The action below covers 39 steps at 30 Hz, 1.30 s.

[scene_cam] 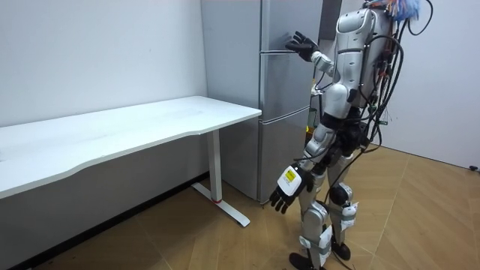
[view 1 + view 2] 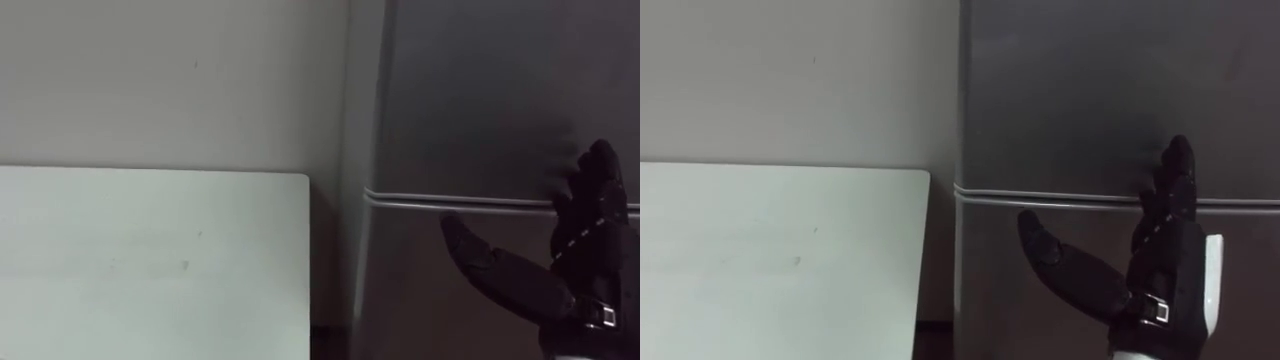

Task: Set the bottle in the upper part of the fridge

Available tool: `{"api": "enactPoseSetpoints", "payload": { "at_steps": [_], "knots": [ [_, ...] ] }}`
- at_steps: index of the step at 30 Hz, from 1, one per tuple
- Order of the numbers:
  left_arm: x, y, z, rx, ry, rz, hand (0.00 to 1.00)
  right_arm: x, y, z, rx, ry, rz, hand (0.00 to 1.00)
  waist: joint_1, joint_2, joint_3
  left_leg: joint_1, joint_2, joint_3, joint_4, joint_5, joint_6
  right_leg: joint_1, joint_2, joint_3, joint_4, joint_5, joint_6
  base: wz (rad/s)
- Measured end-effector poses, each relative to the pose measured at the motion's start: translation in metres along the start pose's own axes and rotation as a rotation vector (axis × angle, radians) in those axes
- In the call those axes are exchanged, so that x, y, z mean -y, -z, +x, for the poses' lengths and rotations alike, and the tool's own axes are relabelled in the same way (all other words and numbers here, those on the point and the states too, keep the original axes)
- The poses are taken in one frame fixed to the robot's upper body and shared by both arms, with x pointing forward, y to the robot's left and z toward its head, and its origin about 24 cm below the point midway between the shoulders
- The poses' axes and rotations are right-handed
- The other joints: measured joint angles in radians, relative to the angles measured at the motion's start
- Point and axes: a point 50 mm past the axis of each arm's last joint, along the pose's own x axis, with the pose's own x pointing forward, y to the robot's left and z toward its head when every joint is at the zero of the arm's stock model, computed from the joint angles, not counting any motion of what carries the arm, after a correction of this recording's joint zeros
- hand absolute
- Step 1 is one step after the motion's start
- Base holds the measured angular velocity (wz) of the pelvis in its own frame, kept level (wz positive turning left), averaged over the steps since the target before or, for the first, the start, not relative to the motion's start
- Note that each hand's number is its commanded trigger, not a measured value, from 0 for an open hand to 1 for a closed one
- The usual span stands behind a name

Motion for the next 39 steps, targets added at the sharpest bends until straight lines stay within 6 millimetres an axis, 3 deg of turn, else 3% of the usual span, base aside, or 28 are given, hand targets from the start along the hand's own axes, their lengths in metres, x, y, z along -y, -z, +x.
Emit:
{"api": "enactPoseSetpoints", "payload": {
  "at_steps": [16,26,39],
  "knots": [
    [-0.005,-0.001,0.001,0.007,-0.001,0.003,0.0,-0.006,-0.003,0.002,0.033,-0.032,-0.017,0.0,-0.001,0.001,0.0018,0.01,-0.001,-0.004,-0.007,0.0,0.0,0.015,0.0,-0.005,-0.006,0.0,0.0,0.0],
    [-0.001,0.009,-0.002,-0.027,0.019,0.056,0.0,0.0,0.013,0.014,0.026,-0.011,-0.069,0.0,0.0,0.005,0.0094,0.007,-0.006,-0.03,0.003,0.01,0.001,0.016,-0.007,-0.034,-0.004,-0.007,0.009,0.06],
    [-0.004,0.007,-0.001,-0.03,0.041,0.009,0.0,0.01,0.017,0.02,0.019,-0.001,-0.098,0.0,-0.004,0.004,0.0055,0.004,-0.017,-0.066,-0.001,0.03,0.004,0.021,-0.012,-0.052,-0.002,-0.004,0.012,0.08]
  ]
}}
